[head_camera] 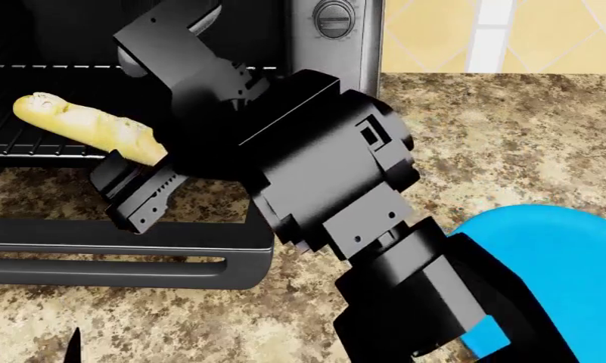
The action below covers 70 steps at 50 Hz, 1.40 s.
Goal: Pick the baguette from the rack and place it on the plate on the counter.
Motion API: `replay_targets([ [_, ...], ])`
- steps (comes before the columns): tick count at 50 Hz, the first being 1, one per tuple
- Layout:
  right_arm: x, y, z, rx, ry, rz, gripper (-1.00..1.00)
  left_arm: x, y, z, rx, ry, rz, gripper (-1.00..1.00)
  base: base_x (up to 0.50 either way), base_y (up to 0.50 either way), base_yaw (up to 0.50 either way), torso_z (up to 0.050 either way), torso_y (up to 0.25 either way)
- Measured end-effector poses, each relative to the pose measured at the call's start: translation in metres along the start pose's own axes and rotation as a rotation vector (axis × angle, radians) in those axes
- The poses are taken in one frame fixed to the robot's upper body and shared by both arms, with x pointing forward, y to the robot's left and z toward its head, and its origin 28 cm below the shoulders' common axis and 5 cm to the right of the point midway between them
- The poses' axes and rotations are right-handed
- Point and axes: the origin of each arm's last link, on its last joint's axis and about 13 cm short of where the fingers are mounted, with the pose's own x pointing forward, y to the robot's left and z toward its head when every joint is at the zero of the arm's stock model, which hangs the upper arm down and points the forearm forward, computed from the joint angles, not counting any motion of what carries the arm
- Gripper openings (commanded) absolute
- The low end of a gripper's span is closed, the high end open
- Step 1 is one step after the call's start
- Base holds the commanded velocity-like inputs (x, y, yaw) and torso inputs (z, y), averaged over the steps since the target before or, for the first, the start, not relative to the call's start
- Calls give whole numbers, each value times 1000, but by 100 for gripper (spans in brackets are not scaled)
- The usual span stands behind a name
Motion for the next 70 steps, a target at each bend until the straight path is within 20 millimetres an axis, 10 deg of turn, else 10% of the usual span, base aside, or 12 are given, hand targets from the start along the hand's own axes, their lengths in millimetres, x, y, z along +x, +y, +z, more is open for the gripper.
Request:
replay_targets([
  [28, 11, 1, -7, 3, 23, 24, 100, 0, -1, -3, -1, 4, -3, 100, 0, 0, 0, 0, 0],
  [29, 12, 1, -7, 3, 24, 25, -100, 0, -1, -3, -1, 4, -3, 100, 0, 0, 0, 0, 0],
  [70, -19, 14, -22, 63, -91, 15, -100, 1, -1, -1, 7, 12, 10, 100, 0, 0, 0, 0, 0],
])
